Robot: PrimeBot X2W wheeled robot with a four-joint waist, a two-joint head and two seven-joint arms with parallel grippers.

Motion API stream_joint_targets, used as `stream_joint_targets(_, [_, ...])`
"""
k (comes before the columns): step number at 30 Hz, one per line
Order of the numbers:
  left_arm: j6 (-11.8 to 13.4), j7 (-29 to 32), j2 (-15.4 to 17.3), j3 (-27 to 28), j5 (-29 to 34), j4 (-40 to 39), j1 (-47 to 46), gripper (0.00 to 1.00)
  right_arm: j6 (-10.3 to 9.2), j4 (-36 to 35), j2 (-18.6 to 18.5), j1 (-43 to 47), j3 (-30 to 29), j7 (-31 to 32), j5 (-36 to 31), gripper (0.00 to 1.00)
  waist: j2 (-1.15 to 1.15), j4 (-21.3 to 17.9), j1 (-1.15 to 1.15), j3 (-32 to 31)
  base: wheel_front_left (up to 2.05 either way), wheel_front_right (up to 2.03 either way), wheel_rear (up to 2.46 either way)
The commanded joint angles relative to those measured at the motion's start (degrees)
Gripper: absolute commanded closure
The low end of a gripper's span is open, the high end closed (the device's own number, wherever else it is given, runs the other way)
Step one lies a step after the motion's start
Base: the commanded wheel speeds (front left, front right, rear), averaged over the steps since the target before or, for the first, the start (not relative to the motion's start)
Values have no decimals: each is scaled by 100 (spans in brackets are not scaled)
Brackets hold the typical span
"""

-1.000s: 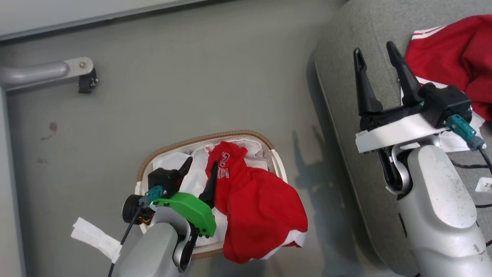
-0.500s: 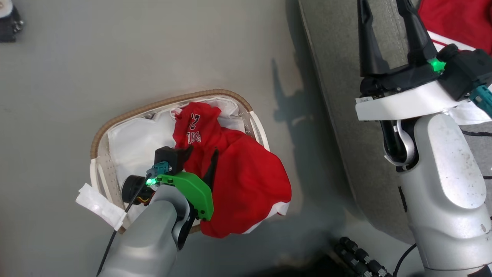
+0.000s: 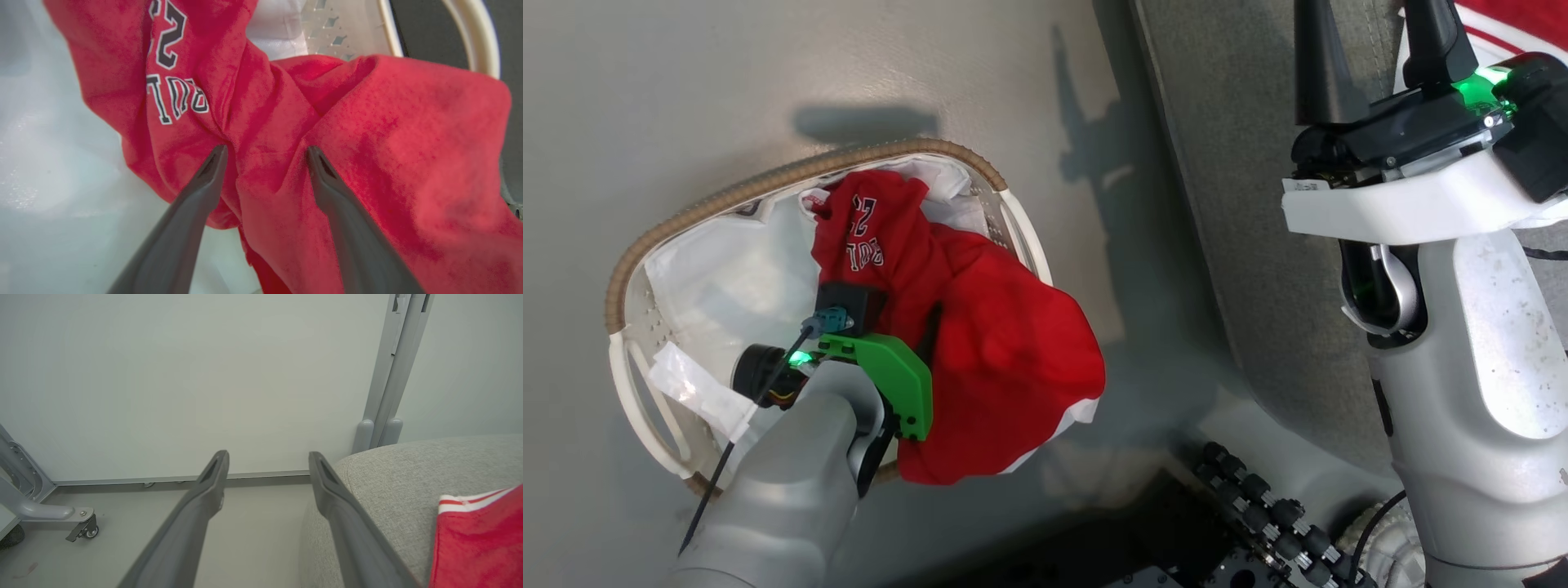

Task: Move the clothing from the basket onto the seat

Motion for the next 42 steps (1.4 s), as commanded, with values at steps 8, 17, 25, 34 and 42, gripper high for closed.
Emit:
stream_joint_targets(8, [-15,416,165,-403,-637,-110,-137,0,-6,-287,-4,-42,28,-1,18,0,0,-99,-1,301,0,0,0])
stream_joint_targets(17, [-15,682,295,-1000,-1147,-318,-216,100,-6,-317,-6,-69,49,-1,62,0,0,-64,-1,359,0,0,0])
stream_joint_targets(25, [-15,356,383,-1416,-1459,-384,-108,100,-6,-92,-7,-78,122,-1,126,0,0,-119,-1,24,0,0,0])
stream_joint_targets(34, [-15,-130,276,-1557,-1778,-508,312,100,-6,323,-10,229,236,-1,19,0,0,95,-1,-923,0,0,0])
stream_joint_targets(42, [-15,-162,215,-884,-1440,-1059,695,100,-6,736,-12,658,273,-1,-155,0,0,461,-1,-1766,0,0,0])
